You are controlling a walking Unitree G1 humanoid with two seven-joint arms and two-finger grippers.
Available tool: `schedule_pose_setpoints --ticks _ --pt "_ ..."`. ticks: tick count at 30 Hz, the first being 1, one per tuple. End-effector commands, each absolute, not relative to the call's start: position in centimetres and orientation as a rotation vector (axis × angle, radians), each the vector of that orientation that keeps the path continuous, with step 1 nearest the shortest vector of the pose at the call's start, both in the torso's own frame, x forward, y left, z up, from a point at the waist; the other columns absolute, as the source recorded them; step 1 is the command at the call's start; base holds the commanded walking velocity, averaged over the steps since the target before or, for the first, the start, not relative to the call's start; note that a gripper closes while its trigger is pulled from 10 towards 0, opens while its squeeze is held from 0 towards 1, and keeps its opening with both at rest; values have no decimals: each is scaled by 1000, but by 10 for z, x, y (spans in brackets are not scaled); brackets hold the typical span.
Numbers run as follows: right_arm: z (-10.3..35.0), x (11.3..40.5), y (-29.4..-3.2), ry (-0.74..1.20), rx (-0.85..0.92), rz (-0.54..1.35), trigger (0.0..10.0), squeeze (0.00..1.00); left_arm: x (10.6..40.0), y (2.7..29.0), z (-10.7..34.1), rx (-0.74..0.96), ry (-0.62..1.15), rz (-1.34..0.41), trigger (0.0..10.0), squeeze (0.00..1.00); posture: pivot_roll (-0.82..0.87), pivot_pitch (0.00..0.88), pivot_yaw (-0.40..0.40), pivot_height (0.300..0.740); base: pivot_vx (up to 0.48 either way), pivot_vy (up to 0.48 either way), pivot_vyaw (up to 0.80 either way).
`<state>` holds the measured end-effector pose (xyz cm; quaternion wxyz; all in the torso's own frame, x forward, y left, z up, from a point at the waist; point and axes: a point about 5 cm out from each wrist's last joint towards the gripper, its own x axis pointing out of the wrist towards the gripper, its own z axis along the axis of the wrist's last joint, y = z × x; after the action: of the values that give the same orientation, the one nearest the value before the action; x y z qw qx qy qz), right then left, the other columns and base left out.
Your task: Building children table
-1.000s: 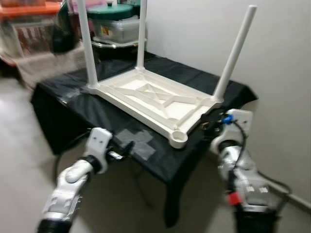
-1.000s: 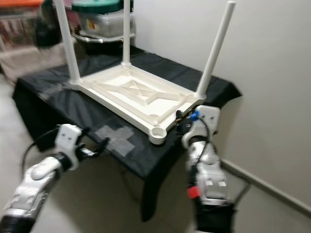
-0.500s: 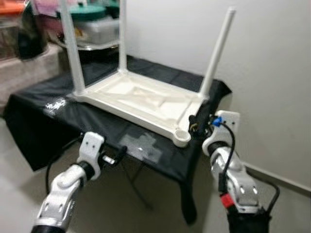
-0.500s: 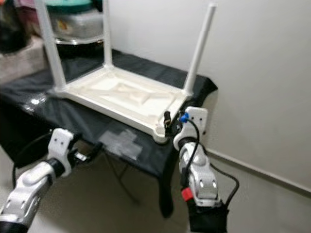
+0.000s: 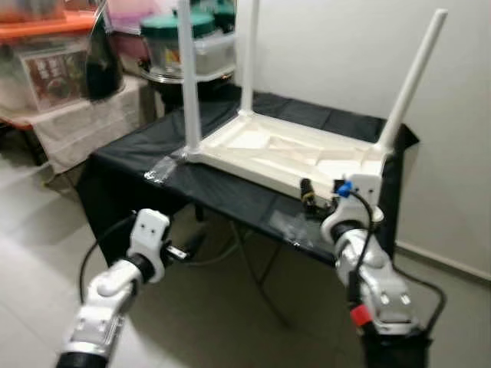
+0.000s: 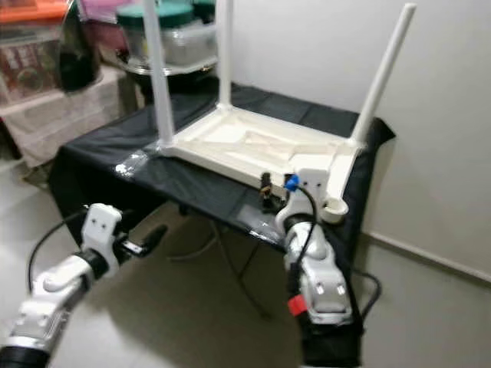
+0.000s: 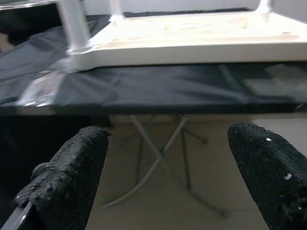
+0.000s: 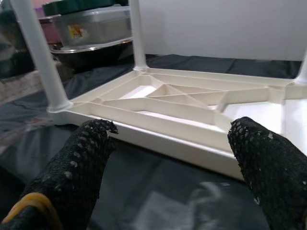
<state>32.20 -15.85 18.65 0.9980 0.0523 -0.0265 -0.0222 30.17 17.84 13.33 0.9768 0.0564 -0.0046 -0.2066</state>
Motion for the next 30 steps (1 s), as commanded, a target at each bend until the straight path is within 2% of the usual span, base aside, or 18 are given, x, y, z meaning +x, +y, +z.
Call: schedule_pose_setpoints --ticks 1,17,26,30 --pt "183 320 -168 -45 106 -83 10000 0 301 172 131 108 6 -441 10000 0 83 0 -65 740 0 480 0" --pt "180 319 -169 -20 125 -84 10000 0 298 171 128 104 15 -455 10000 0 80 0 -70 740 0 480 0" --pt "182 320 -166 -27 153 -64 10000 0 298 172 128 106 18 -454 10000 0 82 0 -69 740 0 480 -401" --pt "183 319 -168 -44 141 -69 10000 0 298 172 128 106 18 -453 10000 0 81 0 -68 740 0 480 0"
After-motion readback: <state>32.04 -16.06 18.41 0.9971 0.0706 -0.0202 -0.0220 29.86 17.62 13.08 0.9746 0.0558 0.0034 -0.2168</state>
